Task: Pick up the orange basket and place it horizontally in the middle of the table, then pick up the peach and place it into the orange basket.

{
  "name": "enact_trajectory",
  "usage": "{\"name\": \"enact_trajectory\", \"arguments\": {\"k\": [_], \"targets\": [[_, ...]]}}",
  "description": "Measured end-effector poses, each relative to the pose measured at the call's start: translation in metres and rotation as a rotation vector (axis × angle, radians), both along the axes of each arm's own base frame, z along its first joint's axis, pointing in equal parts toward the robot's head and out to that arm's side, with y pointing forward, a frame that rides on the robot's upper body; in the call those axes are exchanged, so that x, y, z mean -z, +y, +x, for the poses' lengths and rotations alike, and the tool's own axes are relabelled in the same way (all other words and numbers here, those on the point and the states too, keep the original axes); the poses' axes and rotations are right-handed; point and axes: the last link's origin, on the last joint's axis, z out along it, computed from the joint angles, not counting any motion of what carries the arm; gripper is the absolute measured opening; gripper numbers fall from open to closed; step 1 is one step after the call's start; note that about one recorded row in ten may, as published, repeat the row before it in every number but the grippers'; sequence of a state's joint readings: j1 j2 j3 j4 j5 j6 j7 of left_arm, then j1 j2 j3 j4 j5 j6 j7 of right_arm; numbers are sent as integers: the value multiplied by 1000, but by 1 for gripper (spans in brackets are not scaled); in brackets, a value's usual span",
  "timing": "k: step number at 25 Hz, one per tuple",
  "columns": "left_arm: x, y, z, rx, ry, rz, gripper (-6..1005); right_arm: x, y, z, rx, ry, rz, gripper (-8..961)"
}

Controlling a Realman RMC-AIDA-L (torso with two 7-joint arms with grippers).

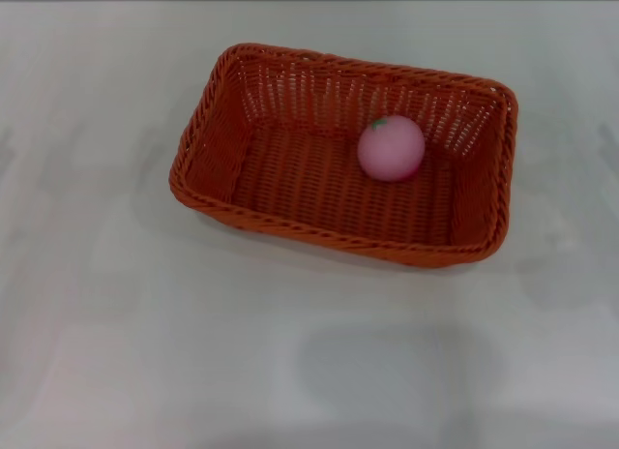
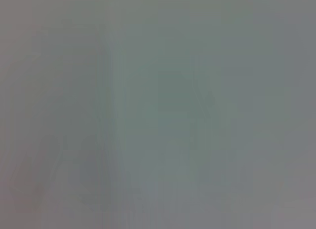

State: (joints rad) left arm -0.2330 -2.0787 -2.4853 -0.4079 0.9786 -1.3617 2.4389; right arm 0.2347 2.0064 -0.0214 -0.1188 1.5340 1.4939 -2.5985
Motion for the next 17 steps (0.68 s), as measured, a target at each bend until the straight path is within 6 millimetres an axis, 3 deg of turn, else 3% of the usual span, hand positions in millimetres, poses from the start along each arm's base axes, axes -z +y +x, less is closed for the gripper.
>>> {"name": "enact_trajectory", "arguments": {"k": [17], "targets": [[4, 7, 3, 5, -11, -10, 876, 4, 3, 1, 19, -4, -1, 794]]}}
